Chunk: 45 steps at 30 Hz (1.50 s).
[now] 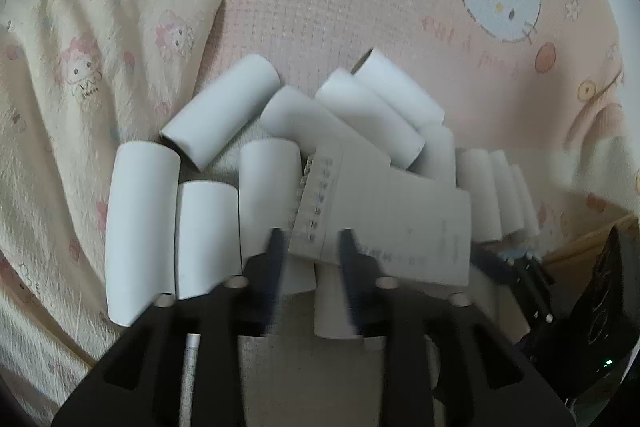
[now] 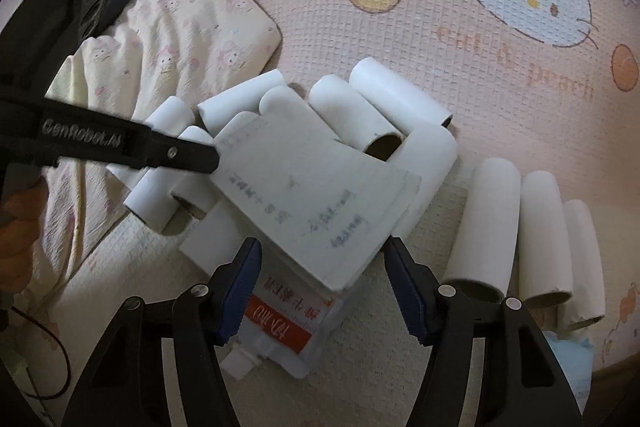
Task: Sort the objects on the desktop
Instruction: 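Close the left gripper on the notepad's spiral edge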
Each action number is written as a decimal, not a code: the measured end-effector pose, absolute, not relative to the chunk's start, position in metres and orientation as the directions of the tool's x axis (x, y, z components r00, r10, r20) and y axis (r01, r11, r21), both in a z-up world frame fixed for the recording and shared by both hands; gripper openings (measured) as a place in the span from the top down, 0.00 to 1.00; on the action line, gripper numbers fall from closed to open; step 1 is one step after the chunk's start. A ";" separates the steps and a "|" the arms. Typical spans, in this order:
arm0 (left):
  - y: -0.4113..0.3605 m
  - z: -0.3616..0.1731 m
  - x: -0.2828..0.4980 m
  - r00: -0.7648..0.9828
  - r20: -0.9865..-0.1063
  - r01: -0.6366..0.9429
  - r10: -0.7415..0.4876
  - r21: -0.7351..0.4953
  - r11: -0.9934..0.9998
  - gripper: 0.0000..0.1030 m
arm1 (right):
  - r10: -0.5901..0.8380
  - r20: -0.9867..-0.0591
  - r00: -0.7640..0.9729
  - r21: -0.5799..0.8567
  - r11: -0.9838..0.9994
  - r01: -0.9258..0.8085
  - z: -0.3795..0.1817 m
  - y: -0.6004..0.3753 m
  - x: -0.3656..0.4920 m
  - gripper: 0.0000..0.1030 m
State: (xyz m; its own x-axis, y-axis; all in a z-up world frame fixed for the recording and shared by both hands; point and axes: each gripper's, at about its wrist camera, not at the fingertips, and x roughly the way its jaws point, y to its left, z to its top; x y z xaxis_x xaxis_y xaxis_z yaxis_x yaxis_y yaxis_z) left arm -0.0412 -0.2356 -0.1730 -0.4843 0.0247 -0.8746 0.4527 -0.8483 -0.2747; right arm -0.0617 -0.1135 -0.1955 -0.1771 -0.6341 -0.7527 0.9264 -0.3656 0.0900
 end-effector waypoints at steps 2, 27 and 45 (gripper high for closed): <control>-0.240 -0.171 -0.041 -0.503 -0.864 0.452 0.022 -0.284 -0.845 0.41 | -0.637 -0.752 -0.170 0.108 -0.374 0.921 -0.195 -0.110 -0.064 0.38; -0.240 -0.183 -0.052 -0.529 -0.842 0.414 0.110 -0.368 -0.832 0.49 | -0.641 -0.764 -0.073 0.336 -0.492 0.803 -0.202 -0.119 -0.106 0.55; -0.195 -0.161 -0.061 -0.547 -0.827 0.300 0.132 -0.340 -0.891 0.60 | -0.588 -0.789 -0.179 0.228 -0.551 0.803 -0.190 -0.091 -0.105 0.55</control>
State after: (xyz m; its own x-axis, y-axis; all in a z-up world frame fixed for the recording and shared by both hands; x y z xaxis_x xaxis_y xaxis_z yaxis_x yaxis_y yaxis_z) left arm -0.0609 -0.1946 -0.1610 -0.5467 0.1315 -0.8269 0.2996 -0.8915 -0.3399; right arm -0.1047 -0.0907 -0.1900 -0.1786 -0.5875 -0.7893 0.8028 -0.5508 0.2284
